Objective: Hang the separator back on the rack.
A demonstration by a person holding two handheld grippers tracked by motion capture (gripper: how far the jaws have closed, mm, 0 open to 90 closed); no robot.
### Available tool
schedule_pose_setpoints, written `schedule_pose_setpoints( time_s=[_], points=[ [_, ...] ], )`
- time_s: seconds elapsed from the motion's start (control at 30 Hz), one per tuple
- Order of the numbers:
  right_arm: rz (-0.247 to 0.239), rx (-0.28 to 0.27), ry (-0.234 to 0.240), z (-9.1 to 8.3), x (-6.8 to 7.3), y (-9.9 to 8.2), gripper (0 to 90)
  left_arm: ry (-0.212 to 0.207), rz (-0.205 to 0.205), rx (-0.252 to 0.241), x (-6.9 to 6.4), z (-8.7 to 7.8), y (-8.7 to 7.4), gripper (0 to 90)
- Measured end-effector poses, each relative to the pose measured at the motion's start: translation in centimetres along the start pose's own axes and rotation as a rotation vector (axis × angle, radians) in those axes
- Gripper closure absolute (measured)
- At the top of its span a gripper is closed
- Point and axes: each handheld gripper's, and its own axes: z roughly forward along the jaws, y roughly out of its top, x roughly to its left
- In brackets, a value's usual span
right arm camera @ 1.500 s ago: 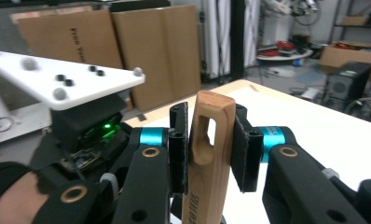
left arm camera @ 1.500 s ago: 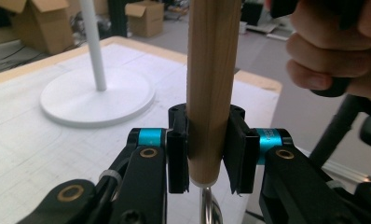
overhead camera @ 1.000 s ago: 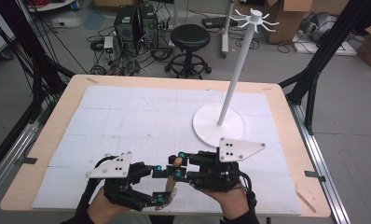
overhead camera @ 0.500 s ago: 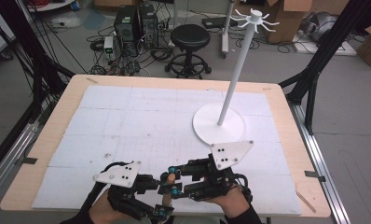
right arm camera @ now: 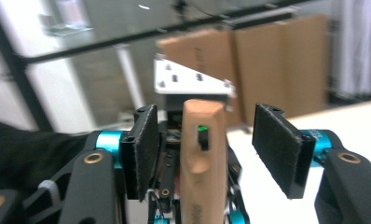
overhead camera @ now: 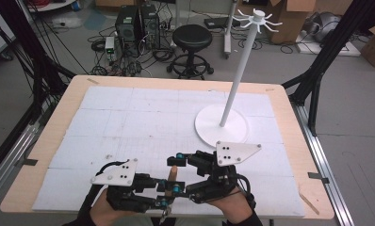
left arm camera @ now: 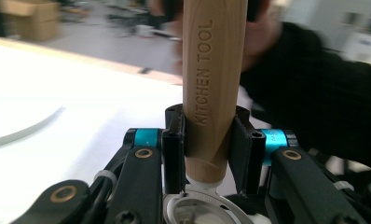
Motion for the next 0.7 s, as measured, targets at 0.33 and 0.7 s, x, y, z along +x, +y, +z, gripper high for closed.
schedule_pose_setpoints(
  time_s=[0.33,0.7],
  points=[
    [-0.04,0.061,-0.386,0.8,1.7,-0.3,40.3,0.323,0.018,0.04,-0.9,0.5,0.4,69.1],
    [-0.047,0.09,-0.503,1.6,2.3,-0.3,57.4,0.383,0.019,0.043,-1.3,1.3,0.5,69.0]
  ],
)
